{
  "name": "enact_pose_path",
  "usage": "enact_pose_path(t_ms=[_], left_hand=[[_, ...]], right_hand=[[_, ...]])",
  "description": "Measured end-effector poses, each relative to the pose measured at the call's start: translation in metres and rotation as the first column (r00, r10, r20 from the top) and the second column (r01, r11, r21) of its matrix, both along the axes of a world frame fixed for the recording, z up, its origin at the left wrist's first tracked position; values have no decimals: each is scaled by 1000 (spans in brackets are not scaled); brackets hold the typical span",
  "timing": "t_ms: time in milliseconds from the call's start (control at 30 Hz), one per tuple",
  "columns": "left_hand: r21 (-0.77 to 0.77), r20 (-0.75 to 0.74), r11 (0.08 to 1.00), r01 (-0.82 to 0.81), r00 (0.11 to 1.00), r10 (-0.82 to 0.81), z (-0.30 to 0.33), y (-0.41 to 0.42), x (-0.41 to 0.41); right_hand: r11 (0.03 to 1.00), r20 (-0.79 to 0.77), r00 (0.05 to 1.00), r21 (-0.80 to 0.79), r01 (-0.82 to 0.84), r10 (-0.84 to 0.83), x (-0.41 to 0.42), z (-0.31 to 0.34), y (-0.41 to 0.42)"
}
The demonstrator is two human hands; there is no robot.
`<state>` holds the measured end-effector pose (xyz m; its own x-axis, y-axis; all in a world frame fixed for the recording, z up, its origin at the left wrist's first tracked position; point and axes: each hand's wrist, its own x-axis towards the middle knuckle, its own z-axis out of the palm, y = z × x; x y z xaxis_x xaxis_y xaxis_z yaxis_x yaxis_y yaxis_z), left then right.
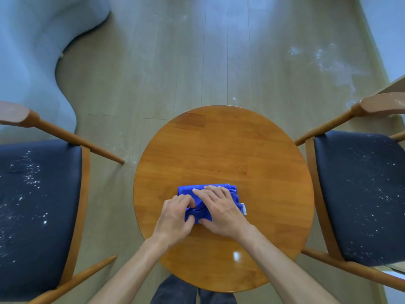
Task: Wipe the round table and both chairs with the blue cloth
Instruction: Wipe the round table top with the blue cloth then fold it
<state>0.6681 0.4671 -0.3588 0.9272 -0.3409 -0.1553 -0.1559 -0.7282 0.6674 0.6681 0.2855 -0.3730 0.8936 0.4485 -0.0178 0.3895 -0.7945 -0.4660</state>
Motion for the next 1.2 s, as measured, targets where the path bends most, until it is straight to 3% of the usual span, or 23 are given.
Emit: enact_pose_path(t_ms=[67,167,400,500,633,867,1000,1100,1200], left_hand=[[-114,14,992,-46,999,48,9,-4,0],[-244,-91,959,-141,988,122,29,-5,14],[-71,-175,997,-21,985,9,34,21,51],[-78,-86,997,-10,996,4,40,9,60],[-78,144,997,21,990,-10,55,-11,76],[110,304,992,60,949,-91,74,-22,89],[253,215,968,-5,975,-51,95,-36,96],[255,59,954,-154,988,144,103,-50,96],[156,-137,941,-301,937,322,108,-56,93]], right_hand=[[996,54,997,78,45,-50,0,7,8],[989,110,989,119,88,-101,7,26,3],[986,159,981,139,94,-116,30,105,-35],[985,204,974,164,60,-94,39,132,-44],[977,243,963,201,72,-121,47,149,-57],[938,188,921,134,319,-340,41,136,-74],[861,45,863,115,496,-503,35,128,-60],[806,-49,818,142,574,-574,31,124,-37],[759,-159,783,191,622,-602,28,123,-15]])
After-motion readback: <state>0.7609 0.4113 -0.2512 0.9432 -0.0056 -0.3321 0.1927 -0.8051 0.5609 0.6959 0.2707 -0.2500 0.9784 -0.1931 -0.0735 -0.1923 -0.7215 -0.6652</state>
